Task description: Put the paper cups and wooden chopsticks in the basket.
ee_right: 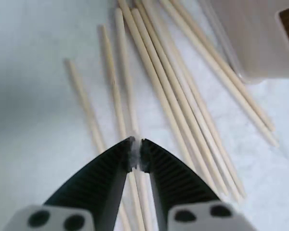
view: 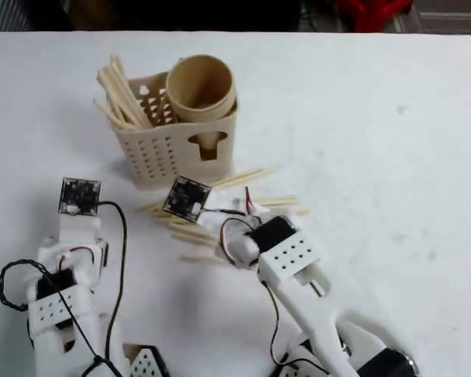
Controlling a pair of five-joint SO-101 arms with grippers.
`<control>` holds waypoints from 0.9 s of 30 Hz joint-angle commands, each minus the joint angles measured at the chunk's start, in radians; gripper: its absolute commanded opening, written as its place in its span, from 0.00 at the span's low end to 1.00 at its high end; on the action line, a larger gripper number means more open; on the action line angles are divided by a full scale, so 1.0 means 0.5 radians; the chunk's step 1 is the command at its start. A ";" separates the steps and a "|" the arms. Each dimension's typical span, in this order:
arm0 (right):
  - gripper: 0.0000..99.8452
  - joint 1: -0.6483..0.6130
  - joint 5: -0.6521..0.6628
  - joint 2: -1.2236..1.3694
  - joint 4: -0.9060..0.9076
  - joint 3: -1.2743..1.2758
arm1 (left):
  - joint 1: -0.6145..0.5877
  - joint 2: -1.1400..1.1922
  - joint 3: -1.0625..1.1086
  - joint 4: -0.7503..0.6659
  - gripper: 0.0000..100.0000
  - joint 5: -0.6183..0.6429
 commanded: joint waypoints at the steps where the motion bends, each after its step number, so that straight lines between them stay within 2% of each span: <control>1: 0.15 -0.008 -0.040 0.152 -0.084 -0.086 | -0.014 -0.038 -0.012 -0.034 0.17 0.018; 4: 0.21 -0.008 -0.037 0.404 -0.084 -0.193 | -0.014 -0.038 -0.012 -0.034 0.17 0.018; 15: 0.21 -0.035 0.043 0.947 -0.173 -0.371 | -0.014 -0.038 -0.012 -0.034 0.17 0.018; 17: 0.17 -0.035 0.043 0.950 -0.170 -0.368 | -0.014 -0.038 -0.012 -0.034 0.17 0.018; 20: 0.02 -0.038 0.043 0.950 -0.155 -0.368 | -0.014 -0.038 -0.012 -0.034 0.17 0.018; 23: 0.03 -0.063 0.049 0.950 -0.127 -0.356 | -0.014 -0.038 -0.012 -0.034 0.17 0.018; 27: 0.02 -0.213 0.196 0.947 0.005 -0.356 | -0.014 -0.038 -0.012 -0.034 0.17 0.018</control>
